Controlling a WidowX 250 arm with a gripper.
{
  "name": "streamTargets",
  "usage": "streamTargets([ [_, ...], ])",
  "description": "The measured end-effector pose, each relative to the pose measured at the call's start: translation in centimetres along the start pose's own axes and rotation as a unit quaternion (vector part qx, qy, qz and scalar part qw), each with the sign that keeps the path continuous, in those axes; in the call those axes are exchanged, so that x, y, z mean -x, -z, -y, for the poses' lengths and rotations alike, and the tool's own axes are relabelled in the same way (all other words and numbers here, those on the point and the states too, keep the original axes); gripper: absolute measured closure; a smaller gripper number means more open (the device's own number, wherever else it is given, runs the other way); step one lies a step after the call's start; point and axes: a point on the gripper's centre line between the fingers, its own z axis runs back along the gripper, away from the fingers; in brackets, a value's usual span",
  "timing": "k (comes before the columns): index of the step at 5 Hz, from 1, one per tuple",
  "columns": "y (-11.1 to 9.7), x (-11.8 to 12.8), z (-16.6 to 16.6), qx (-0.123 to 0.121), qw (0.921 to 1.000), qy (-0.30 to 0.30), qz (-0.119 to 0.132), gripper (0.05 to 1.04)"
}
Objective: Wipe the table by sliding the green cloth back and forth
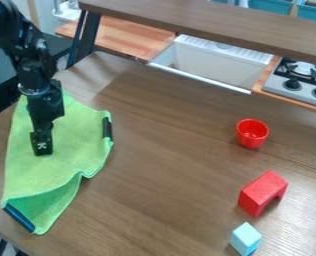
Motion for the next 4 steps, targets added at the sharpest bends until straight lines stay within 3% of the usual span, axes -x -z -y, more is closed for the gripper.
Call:
streamTargets([
  [1, -0.5, -2.2, 0.9, 0.000, 0.9999, 0.010, 0.006, 0.083],
  [2, -0.9, -4.5, 2.4, 0.024, 0.9995, 0.017, 0.010, 0.083],
  [4, -1.7, -8.9, 3.7, 0.043, 0.9987, 0.019, 0.020, 0.082],
])
